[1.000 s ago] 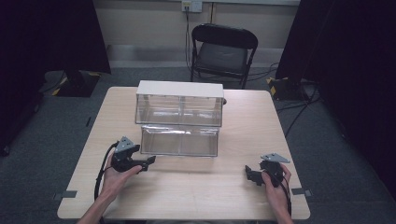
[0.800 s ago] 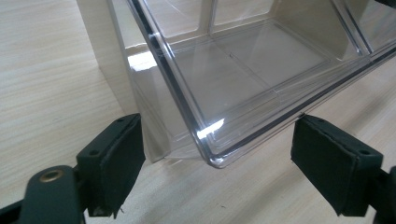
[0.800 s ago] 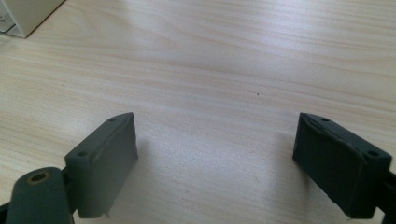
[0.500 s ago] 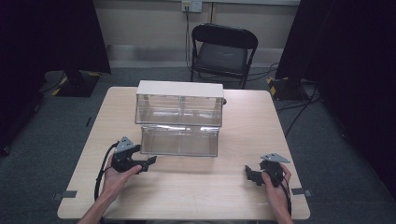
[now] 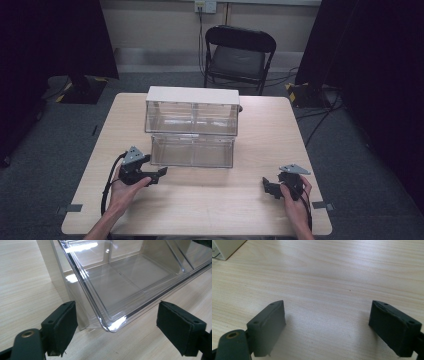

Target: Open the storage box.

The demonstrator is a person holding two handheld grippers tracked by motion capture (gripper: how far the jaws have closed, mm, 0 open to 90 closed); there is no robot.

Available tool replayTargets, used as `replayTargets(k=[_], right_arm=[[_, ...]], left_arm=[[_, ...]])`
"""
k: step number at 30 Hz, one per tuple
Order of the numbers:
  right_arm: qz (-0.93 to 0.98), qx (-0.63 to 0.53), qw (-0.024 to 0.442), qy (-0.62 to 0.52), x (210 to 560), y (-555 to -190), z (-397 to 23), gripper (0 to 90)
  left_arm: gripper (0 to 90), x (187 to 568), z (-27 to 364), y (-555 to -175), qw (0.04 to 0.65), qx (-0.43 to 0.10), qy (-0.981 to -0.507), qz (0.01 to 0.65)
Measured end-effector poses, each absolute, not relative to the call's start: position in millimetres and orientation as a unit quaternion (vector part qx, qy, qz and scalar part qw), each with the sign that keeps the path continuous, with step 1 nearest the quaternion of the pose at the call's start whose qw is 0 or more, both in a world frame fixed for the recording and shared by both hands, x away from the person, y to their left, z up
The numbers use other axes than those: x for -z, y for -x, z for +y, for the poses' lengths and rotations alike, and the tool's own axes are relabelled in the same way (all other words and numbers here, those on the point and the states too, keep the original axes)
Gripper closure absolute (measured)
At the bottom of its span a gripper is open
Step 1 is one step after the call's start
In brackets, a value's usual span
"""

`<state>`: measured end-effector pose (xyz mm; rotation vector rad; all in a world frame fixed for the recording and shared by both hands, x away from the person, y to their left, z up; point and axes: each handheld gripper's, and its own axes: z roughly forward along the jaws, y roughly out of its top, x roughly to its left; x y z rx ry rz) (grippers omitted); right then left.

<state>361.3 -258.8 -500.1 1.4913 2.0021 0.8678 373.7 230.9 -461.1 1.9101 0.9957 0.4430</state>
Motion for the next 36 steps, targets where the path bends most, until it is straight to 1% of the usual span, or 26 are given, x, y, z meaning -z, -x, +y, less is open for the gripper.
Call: replayTargets(k=[12,18,36], right_arm=[[0.734,-0.318,0.247,-0.547,500.1,-361.3,-258.8,13.0],[0.734,-0.318,0.247,-0.547,500.1,-361.3,-258.8,13.0],[0.735,-0.318,0.246,-0.545,500.1,-361.5,-258.3,12.9]], left_arm=[[16.8,458.8,229.6,-372.5,0.454,-0.186,-0.776,0.397],[16.9,456.9,232.6,-372.5,0.468,-0.184,-0.763,0.407],[16.0,453.6,230.5,-369.3,0.472,-0.187,-0.760,0.405]])
